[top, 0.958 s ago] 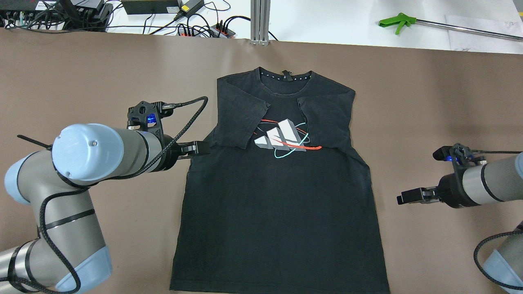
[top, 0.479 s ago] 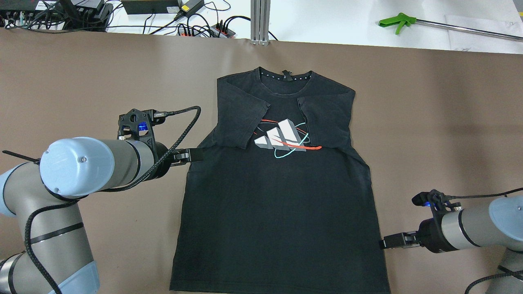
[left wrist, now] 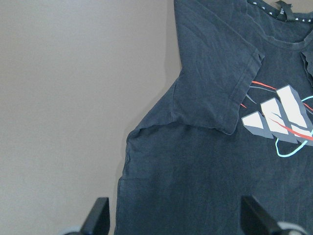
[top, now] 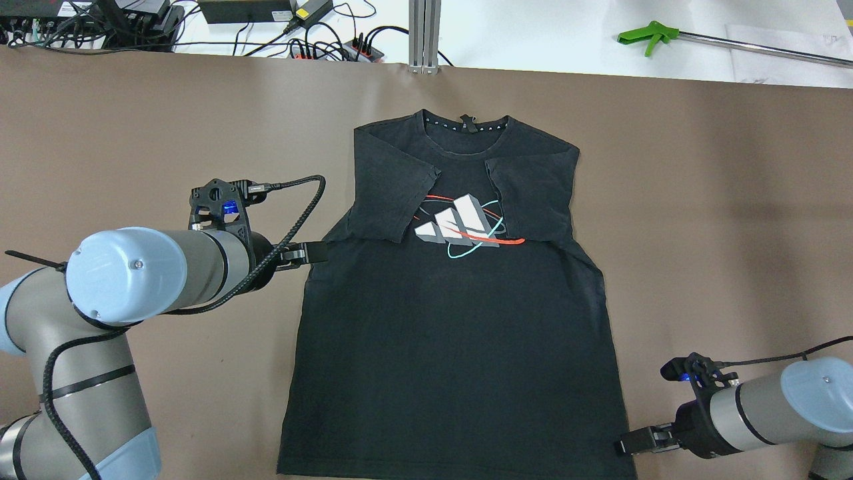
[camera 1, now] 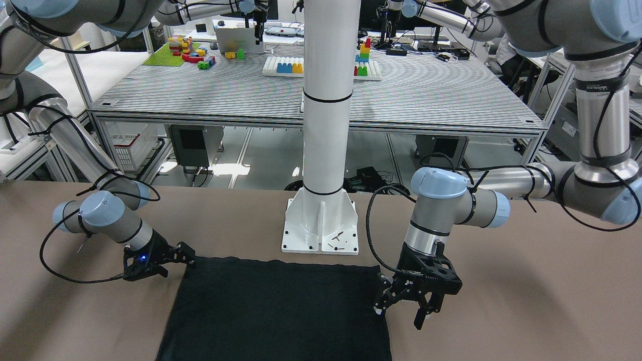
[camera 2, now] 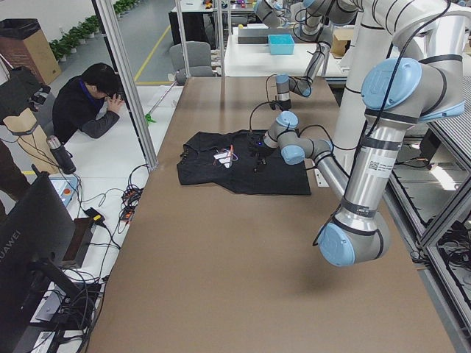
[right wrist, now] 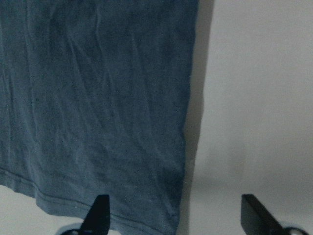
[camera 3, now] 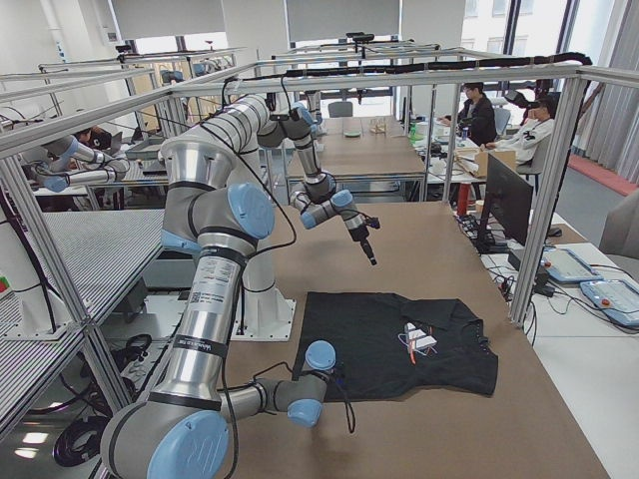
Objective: Fold clothes
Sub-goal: 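Move both grippers down to the shirt hem nearest the robot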
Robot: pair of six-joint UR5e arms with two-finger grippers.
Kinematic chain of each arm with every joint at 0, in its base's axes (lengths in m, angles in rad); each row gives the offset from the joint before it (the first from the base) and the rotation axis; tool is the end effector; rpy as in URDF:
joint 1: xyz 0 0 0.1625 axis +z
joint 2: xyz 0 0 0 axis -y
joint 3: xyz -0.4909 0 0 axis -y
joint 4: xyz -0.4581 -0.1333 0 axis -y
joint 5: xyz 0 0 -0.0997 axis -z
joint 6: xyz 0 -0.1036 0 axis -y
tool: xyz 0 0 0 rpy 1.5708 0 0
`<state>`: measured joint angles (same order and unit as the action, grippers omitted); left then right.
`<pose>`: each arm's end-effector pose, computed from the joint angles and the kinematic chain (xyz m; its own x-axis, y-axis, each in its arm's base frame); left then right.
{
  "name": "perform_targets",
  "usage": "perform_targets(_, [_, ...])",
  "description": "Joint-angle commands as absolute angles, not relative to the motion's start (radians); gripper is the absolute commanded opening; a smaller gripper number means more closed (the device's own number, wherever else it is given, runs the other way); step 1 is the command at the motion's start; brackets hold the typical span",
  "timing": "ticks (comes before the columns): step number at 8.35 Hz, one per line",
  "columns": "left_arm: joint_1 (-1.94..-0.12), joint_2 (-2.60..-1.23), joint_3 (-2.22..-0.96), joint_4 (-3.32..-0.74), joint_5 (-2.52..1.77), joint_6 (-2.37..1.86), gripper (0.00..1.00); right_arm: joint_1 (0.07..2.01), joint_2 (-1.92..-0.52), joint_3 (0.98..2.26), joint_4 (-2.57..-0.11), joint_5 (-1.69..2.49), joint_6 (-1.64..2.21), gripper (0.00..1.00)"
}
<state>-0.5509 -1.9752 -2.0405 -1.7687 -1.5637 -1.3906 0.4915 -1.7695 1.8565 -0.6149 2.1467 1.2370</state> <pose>0.4630 -0.4418 0.2245 0.4958 -0.0942 -0.8633 0.4471 0.8799 0.1607 -0.3911 -0.2966 0.5616 0.4134 -0.0904 0.9061 0.1634 0.9863 0.0239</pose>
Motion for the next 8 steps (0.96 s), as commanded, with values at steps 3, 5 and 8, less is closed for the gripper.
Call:
perform_targets(3, [-0.549,-1.97,-2.029,-1.769,-1.562,-1.381,0.94,0.404,-1.775,1.87,-0.586,2.137,1.321,0.94])
perform_targets(5, [-0.549,-1.971,-2.026,-1.769,-1.562,-1.381,0.94,0.394,-1.773,1.87,-0.586,2.125,1.327,0.91])
perform_targets(8, [-0.546,-1.973,-2.023,-1.769,-1.562,-1.379,0.94,0.36,-1.775,1.867,-0.586,2.074,1.336,0.13])
